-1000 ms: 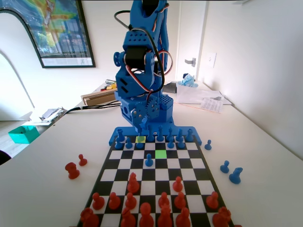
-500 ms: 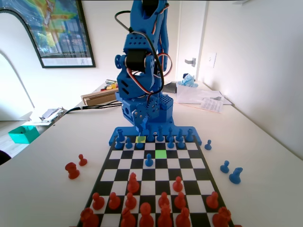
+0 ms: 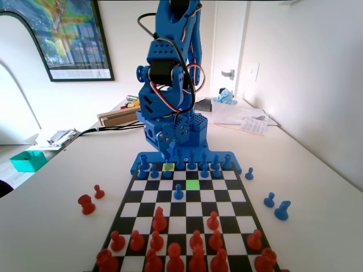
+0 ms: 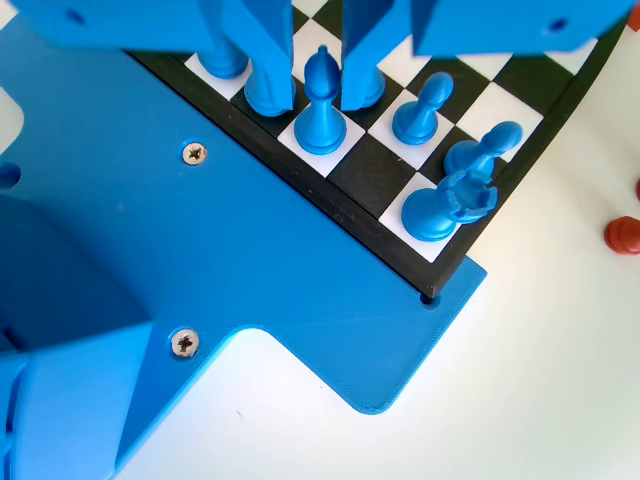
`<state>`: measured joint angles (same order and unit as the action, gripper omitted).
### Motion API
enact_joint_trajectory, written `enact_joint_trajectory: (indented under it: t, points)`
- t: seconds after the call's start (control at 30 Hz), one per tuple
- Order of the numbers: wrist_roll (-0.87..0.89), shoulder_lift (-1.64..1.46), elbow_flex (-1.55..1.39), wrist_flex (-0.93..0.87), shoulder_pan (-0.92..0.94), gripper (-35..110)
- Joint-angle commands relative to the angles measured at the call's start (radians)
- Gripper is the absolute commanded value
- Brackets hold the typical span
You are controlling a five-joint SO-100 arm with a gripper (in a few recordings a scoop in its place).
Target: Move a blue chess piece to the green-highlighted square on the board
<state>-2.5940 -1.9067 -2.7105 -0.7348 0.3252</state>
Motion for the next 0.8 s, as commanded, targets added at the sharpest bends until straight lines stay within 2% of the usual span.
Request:
enact_joint_trajectory:
  t: [0.0,0.77]
  points:
    - [-0.018,-0.043,-0.008,-0.003,0.025,7]
    - [-0.028,-0.012,0.011,0.032,0.037,6]
